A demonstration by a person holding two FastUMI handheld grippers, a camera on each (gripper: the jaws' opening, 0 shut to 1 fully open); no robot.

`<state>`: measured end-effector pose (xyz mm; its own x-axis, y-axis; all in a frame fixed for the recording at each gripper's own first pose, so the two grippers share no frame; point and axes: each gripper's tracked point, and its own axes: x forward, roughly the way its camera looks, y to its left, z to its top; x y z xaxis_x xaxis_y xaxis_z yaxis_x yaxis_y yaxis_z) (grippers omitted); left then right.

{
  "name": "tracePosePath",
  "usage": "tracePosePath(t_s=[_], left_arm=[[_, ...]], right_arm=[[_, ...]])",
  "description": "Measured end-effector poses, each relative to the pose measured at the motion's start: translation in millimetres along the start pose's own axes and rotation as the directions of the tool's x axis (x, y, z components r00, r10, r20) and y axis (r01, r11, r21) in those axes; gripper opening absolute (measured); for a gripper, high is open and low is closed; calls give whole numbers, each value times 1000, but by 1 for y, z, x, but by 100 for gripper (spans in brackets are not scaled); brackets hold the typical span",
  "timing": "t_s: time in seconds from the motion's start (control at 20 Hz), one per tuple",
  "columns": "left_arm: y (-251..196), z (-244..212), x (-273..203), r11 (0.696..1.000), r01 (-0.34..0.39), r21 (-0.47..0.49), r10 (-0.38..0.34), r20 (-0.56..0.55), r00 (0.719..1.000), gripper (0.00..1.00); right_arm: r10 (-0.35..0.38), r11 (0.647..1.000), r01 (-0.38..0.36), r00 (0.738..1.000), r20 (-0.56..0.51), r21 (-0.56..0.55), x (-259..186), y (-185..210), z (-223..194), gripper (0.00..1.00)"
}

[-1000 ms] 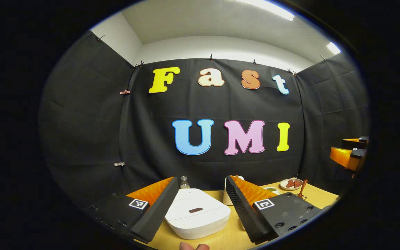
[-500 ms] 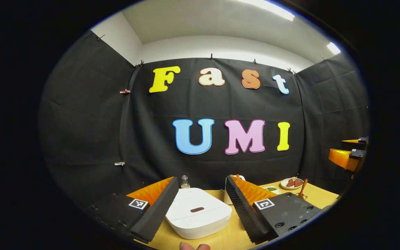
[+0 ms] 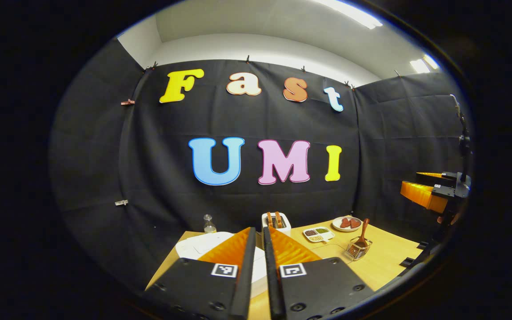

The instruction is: Close the left gripper, press the button to open the rice cooker; take a wooden spoon from the chopstick holder with the right hand, scoop a spoonful of rice and pour it into the rice cooker, then put the wooden spoon back into the chopstick holder.

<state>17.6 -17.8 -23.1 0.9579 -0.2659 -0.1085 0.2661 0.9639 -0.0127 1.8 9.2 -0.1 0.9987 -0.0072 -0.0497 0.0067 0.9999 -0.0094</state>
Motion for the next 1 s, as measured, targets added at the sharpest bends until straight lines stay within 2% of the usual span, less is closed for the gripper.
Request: tracePosePath(t_s=[0.05,0.1,0.15,0.25,0.3,0.45,0.55,0.65,0.9,1.0], left_arm=[[0,-3,3,999,32,3,-32,-15,999,17],[-4,-6,6,995,96,10,-96,-38,995,8],[-8,-11,11,987,162,21,-160,-71,985,8],[6,-27,29,973,224,46,-214,-166,963,7],[13,-38,39,965,259,49,-241,-235,942,7],[30,-75,70,930,365,44,-310,-439,843,7],[43,-98,87,913,407,37,-325,-536,779,8],[54,-114,102,903,428,42,-326,-581,746,7],[64,-161,131,869,494,-16,-358,-709,607,7],[68,-175,137,867,498,-31,-351,-747,565,8]], right_arm=[[-1,1000,1,1000,1,-2,-1,-1,1,97],[-5,1000,5,1000,3,-7,0,-2,2,97],[-9,1000,10,1000,4,-14,-1,-4,3,97],[-21,999,21,1000,4,-24,-2,-8,4,97],[-28,999,28,1000,2,-28,-2,-11,4,97],[-54,997,53,999,-8,-47,-2,-17,1,97],[-73,995,72,997,-17,-63,-4,-20,-1,97],[-95,993,92,995,-25,-78,-7,-24,-2,97],[-161,982,157,986,-33,-101,-12,-31,-1,97],[-185,978,181,982,-40,-102,-14,-33,-2,97]])
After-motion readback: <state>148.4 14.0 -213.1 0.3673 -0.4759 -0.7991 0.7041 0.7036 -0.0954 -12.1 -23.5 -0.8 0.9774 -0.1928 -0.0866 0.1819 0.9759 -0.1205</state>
